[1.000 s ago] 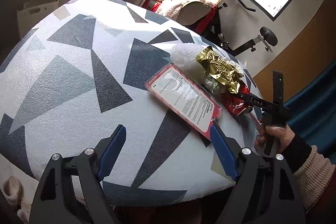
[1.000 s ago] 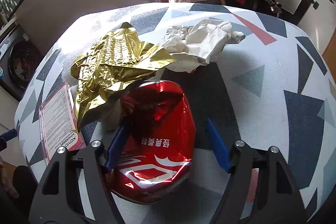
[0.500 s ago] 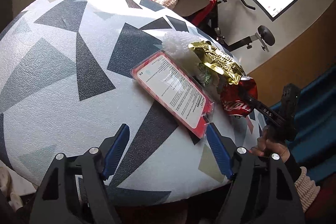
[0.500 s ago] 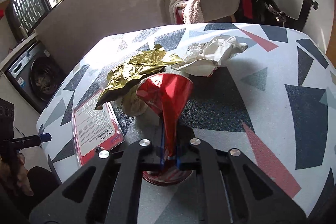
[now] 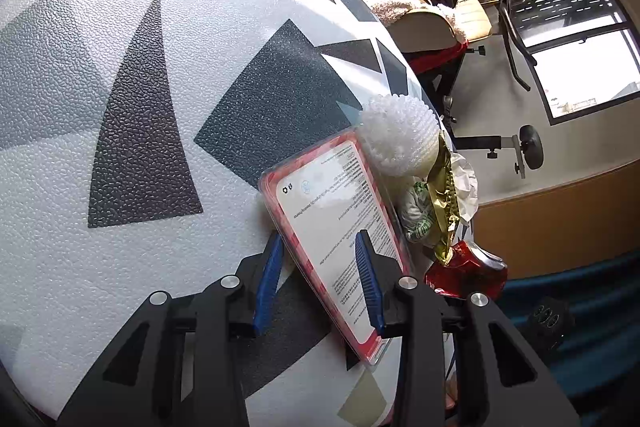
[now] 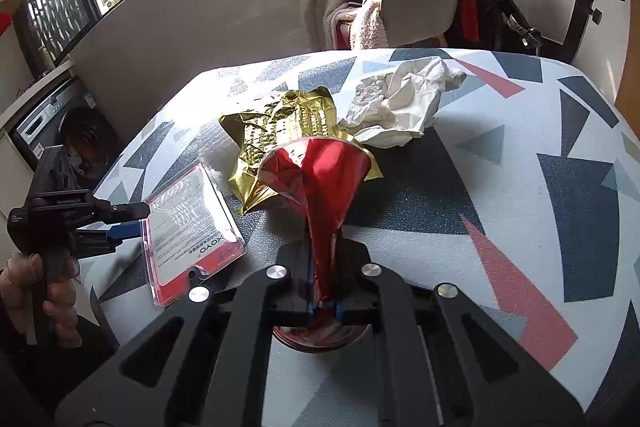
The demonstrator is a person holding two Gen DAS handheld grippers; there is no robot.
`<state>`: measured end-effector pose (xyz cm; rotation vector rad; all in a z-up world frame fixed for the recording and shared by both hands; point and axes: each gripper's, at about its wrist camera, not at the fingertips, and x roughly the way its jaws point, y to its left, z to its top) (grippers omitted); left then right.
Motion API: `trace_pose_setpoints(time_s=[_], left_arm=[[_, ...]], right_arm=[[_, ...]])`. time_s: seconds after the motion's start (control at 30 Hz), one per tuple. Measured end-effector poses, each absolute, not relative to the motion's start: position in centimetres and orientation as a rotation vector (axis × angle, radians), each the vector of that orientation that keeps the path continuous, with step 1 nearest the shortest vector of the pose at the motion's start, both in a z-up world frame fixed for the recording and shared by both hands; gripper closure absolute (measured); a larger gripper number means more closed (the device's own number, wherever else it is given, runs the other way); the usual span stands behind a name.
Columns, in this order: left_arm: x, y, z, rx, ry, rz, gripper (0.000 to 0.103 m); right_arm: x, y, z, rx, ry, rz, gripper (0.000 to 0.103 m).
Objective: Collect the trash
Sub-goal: 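Grasp the clear red-edged card case with the left tool while the right tool holds the can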
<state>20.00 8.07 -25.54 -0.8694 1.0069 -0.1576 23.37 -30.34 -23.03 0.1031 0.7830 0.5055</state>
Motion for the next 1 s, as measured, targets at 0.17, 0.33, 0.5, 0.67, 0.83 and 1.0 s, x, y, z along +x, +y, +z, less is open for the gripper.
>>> trace_pose_setpoints(time_s=[0.17,0.33,0.5,0.67,0.83,1.0], left_arm=[[20.6,7.7,-25.4,-0.793,1.014,-0.121,0.078],[20.7,7.3,-25.4,-0.712,1.008,-0.112,0.087],[21.0,7.0,-24.9,-0.643,1.036,-0.133,0.089],[19.5,6.6,-22.9,-0.551,0.977,-0.182,0.093],[17.3,6.3,-18.7,-0.409,0.876,-0.239,0.097],[14.1,5.1,-14.4,-0.211,0.769,-0.294,0.099]], right_arm=[[22.8,-30.4,-23.1,0.098,0.793,0.495,0.093],[22.2,-30.0,-22.9,0.072,0.792,0.494,0.093],[21.5,-30.0,-22.7,0.09,0.8,0.493,0.093],[20.4,-30.1,-21.7,0.095,0.789,0.494,0.093],[19.3,-30.3,-20.5,0.107,0.775,0.496,0.093],[17.7,-30.1,-19.5,0.108,0.757,0.503,0.093]])
